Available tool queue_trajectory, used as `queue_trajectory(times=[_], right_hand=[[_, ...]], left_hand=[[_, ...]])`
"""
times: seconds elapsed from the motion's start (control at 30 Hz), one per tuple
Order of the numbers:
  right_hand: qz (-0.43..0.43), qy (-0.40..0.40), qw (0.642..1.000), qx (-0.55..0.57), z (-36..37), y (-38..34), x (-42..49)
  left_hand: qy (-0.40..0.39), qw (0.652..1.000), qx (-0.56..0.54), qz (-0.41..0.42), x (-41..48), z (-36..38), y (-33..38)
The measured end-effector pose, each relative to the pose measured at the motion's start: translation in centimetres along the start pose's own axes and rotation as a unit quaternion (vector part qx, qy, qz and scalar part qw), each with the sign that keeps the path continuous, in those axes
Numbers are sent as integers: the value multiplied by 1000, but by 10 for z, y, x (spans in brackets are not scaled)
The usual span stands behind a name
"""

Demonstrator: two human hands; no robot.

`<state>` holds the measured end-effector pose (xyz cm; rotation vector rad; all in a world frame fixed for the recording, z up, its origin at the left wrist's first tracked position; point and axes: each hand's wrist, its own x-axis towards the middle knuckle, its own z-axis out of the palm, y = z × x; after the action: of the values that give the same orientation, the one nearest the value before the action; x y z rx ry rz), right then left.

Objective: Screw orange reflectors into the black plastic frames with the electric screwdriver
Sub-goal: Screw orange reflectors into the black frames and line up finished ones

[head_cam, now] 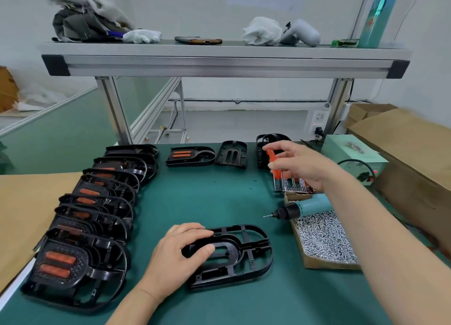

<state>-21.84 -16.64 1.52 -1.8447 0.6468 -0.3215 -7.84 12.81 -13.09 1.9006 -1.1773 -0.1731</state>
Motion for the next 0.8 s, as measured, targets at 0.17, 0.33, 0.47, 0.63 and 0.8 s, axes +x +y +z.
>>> queue_trajectory(times=[0.17, 0.33, 0.47, 0.63, 0.8], right_hand=[[-51, -12, 997, 57, 45, -3, -22], [-85, 2, 981, 172, 99, 14, -39], [-91, 2, 975, 204, 131, 33, -47], [-107, -13, 973, 202, 145, 46, -51], [-105, -20, 975, 193, 151, 52, -52]], left_hand=[[6, 1000, -6, -8, 0, -2, 3], [24, 999, -21, -32, -1, -3, 5], [43, 997, -56, -39, -1, -4, 9], [54, 993, -90, -45, 0, -5, 11], [84, 992, -81, -44, -1, -7, 12]])
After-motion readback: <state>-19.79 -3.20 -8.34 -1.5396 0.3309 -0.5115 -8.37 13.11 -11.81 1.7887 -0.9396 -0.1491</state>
